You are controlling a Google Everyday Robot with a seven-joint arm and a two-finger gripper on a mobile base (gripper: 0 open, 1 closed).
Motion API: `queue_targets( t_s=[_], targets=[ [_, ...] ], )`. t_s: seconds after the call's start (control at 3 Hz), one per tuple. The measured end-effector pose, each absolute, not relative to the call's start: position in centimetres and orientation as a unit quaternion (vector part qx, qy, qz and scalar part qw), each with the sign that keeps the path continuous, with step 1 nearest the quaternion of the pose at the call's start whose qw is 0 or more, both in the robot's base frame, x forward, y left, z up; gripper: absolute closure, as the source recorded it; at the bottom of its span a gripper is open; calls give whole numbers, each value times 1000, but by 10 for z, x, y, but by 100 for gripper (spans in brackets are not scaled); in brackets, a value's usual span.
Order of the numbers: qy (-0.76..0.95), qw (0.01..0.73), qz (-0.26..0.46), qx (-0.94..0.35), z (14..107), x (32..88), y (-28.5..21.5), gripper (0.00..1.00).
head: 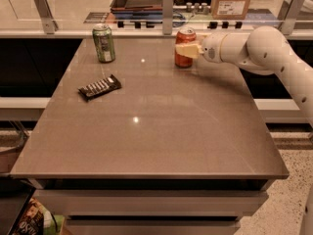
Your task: Pick coke can
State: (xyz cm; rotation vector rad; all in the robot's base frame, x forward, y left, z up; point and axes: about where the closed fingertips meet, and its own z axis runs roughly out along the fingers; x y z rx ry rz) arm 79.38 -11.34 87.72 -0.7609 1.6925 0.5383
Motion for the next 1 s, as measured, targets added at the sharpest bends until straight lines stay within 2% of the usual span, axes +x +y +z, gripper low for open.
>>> queue_targets(
  t_s=[0.33,1.0],
  targets=[
    [720,568,231,-325,876,794,-110,100],
    [717,568,229,-334,892,791,-108,100]
  ],
)
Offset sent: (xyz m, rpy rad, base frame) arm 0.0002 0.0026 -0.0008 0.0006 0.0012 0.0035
